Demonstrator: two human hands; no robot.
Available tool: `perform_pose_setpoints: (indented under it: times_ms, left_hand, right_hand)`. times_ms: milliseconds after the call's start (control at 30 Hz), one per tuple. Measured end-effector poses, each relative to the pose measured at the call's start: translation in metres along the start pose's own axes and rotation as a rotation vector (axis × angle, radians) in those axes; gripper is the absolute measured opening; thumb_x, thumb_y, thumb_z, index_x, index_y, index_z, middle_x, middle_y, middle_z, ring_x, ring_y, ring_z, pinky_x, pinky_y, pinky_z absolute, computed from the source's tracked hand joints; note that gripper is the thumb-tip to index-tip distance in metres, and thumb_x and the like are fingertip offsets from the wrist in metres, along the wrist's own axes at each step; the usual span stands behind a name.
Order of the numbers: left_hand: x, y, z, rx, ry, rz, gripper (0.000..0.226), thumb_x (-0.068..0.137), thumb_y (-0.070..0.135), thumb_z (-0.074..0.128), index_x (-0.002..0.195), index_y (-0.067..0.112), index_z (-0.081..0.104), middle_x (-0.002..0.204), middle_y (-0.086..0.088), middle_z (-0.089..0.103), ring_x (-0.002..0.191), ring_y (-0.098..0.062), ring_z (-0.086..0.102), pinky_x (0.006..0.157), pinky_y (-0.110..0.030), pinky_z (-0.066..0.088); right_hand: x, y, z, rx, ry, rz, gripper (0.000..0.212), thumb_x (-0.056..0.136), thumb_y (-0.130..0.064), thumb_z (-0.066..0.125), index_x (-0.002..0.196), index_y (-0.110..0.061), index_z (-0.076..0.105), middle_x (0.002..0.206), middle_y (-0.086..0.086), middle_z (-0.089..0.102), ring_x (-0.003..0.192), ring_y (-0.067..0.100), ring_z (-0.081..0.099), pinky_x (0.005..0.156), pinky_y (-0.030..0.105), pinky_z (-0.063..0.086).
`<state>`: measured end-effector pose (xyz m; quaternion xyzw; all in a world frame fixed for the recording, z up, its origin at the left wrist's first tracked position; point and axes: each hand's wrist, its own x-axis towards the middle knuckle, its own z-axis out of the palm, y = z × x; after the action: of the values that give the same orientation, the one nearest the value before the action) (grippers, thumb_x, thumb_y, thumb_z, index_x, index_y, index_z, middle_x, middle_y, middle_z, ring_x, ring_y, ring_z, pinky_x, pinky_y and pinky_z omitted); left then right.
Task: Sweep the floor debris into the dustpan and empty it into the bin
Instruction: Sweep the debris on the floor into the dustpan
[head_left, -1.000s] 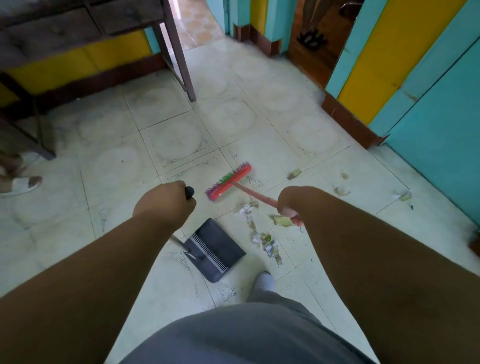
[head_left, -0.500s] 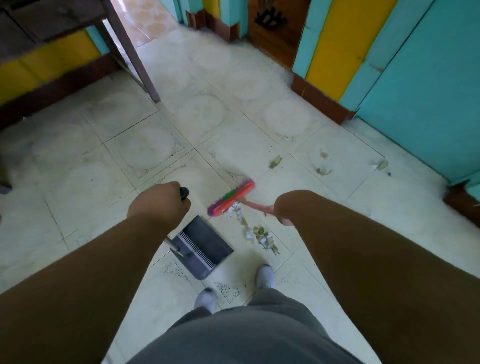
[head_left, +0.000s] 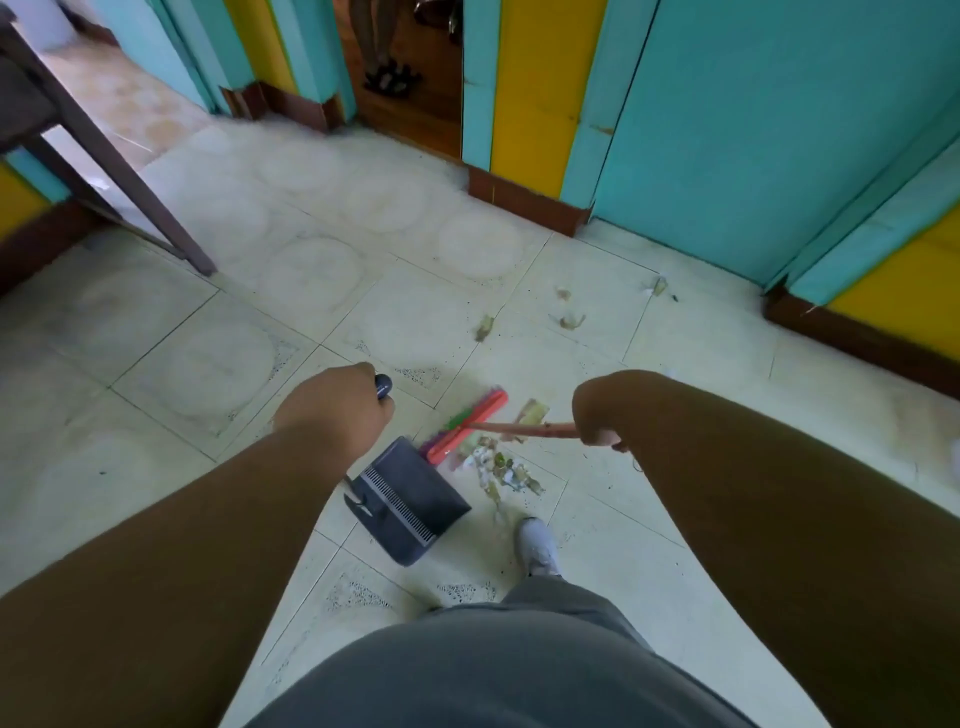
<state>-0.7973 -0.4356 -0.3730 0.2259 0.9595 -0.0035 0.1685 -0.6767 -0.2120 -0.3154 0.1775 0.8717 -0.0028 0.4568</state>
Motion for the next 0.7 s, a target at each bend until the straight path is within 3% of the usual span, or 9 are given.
perform_pose_setpoints:
  times_ms: [233, 467, 633, 700]
  left_hand:
    - [0.025, 0.016, -0.013, -0.041, 0.053, 0.036, 0.018, 0.096, 0.027, 0.04, 0.088, 0.013, 0.048, 0.069, -0.002, 0.05, 0.06, -0.017, 0.046, 0.059, -0.031, 0.038]
    - [0.078, 0.052, -0.038, -0.028, 0.042, -0.02, 0.016, 0.096, 0.026, 0.04, 0.087, 0.014, 0.045, 0.068, -0.001, 0.048, 0.068, -0.021, 0.052, 0.064, -0.033, 0.041]
    - [0.124, 0.07, -0.063, -0.032, 0.084, -0.043, 0.016, 0.094, 0.028, 0.04, 0.085, 0.017, 0.047, 0.069, -0.001, 0.052, 0.06, -0.015, 0.048, 0.061, -0.03, 0.04]
    - [0.138, 0.077, -0.066, -0.027, 0.091, -0.043, 0.016, 0.093, 0.028, 0.04, 0.086, 0.017, 0.049, 0.069, -0.001, 0.053, 0.06, -0.016, 0.049, 0.06, -0.03, 0.041]
  right_hand:
    - [0.026, 0.019, -0.003, 0.074, 0.033, 0.062, 0.033, 0.099, -0.005, 0.048, 0.131, 0.004, 0.053, 0.066, 0.004, 0.044, 0.051, 0.01, 0.042, 0.046, 0.023, 0.037]
    - [0.088, 0.068, -0.035, 0.331, 0.033, 0.13, 0.04, 0.1, -0.004, 0.046, 0.138, 0.009, 0.041, 0.07, 0.011, 0.043, 0.051, 0.016, 0.049, 0.049, 0.024, 0.043]
    - [0.12, 0.094, -0.068, 0.486, 0.115, 0.118, 0.018, 0.095, -0.004, 0.05, 0.112, 0.002, 0.051, 0.069, 0.011, 0.051, 0.049, 0.017, 0.053, 0.045, 0.023, 0.044]
    - [0.135, 0.095, -0.076, 0.52, 0.107, 0.106, 0.027, 0.096, -0.004, 0.049, 0.122, 0.004, 0.05, 0.071, 0.011, 0.052, 0.052, 0.017, 0.054, 0.048, 0.023, 0.046]
